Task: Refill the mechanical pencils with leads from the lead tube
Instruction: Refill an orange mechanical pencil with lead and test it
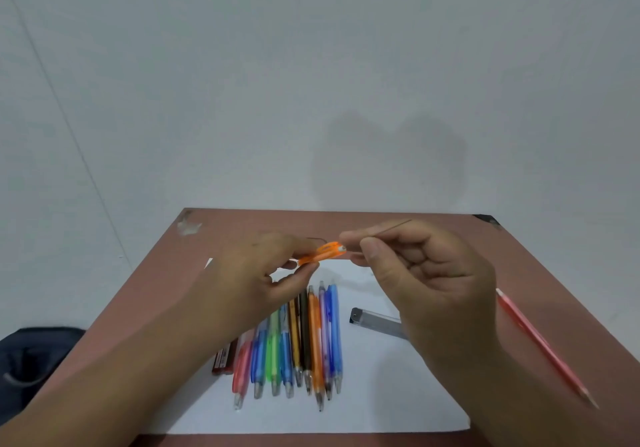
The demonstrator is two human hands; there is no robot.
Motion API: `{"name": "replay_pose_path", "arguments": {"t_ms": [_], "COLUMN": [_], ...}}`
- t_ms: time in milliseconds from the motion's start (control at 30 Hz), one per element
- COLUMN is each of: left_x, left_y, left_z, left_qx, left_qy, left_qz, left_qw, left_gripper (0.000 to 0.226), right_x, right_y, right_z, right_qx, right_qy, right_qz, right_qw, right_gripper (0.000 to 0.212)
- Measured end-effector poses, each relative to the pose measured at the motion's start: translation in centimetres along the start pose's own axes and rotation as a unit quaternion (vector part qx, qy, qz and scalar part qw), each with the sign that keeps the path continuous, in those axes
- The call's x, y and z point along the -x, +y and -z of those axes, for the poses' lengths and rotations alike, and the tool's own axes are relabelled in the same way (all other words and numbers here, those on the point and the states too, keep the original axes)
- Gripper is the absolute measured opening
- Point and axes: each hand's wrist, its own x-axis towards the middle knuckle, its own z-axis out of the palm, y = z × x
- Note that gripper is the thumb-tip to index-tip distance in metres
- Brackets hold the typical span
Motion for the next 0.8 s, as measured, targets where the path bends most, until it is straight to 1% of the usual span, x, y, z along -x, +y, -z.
{"name": "replay_pose_path", "arguments": {"t_ms": [133,267,533,667,800], "left_x": [0.1,0.1,0.0,0.0,0.0], "left_y": [0.1,-0.1,0.1,0.3,0.0], "left_z": [-0.1,-0.1,0.1,0.2,0.1], "left_qx": [0.003,0.003,-0.001,0.006,0.004], "left_qy": [0.012,0.004,-0.006,-0.006,-0.014], "left_qz": [-0.001,0.006,-0.006,-0.003,-0.002], "left_qw": [1.0,1.0,1.0,1.0,1.0], "left_gripper": [0.025,0.026,0.027,0.028,0.028], "right_x": [-0.1,-0.1,-0.2,-0.3,-0.3], "right_y": [0.1,0.1,0.8,1.0,1.5], "right_z": [0.0,-0.1,0.1,0.1,0.0], "right_qx": [0.006,0.003,0.02,0.01,0.033], "right_qy": [-0.006,-0.012,-0.019,-0.013,-0.017], "right_qz": [0.0,-0.001,0.001,-0.012,-0.013], "right_qw": [1.0,1.0,1.0,1.0,0.999], "right_gripper": [0.012,0.012,0.013,0.012,0.012]}}
